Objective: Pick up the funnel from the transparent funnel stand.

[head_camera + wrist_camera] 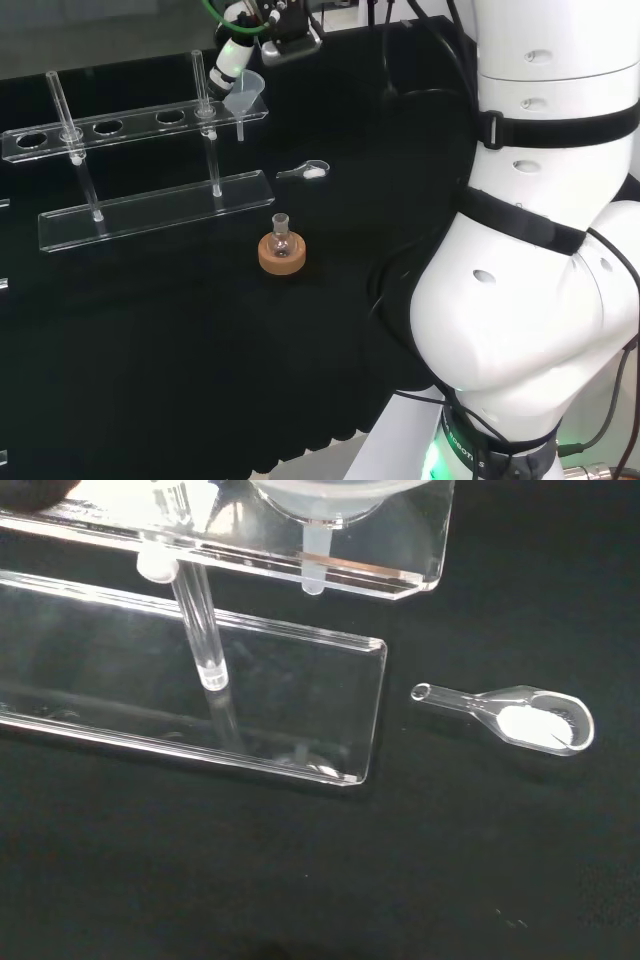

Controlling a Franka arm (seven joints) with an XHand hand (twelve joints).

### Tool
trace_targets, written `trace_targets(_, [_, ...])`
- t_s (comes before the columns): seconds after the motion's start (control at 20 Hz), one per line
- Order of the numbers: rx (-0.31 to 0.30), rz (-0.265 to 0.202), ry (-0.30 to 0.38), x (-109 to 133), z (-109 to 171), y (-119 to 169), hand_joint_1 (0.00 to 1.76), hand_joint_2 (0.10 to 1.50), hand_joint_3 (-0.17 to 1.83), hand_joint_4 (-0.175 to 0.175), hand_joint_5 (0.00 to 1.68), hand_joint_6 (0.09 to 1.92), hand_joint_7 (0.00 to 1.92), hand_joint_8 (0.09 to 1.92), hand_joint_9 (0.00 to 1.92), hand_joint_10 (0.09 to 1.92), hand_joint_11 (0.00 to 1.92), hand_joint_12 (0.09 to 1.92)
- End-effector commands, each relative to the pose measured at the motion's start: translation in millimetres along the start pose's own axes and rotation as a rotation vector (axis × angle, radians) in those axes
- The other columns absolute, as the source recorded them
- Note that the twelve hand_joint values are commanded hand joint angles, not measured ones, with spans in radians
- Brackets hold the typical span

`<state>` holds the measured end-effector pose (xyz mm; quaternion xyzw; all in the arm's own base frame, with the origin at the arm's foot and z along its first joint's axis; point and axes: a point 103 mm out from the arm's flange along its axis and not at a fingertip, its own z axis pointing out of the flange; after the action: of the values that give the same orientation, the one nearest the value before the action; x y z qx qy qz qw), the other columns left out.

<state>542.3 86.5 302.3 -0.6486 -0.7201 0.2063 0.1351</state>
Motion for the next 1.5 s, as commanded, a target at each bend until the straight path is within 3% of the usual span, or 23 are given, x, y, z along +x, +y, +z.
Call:
trace_targets(0.05, [0.016,0.038,-0.046,9.1,7.4,5.3,0.66,0.59,0.48,-0.007,0.04,0.09,0.00,0.19,0.02,0.91,0.13,1.55])
trace_targets(0.45, [0.049,0.026,-0.042,10.0,14.9,17.1,0.70,0.57,0.52,-0.011,0.06,0.09,0.00,0.30,0.06,0.92,0.20,1.51])
trace_targets(0.85, [0.080,0.044,-0.052,4.2,22.2,23.7,0.71,0.56,0.56,-0.016,0.10,0.09,0.00,0.43,0.12,0.91,0.24,1.50])
trace_targets(1.25, [0.062,0.043,-0.053,2.5,22.2,24.2,0.74,0.56,0.57,-0.017,0.12,0.09,0.00,0.50,0.16,0.90,0.28,1.49])
trace_targets(1.5, [0.045,0.042,-0.063,3.6,21.8,25.2,0.76,0.55,0.60,-0.025,0.17,0.09,0.03,0.69,0.30,0.82,0.32,1.48])
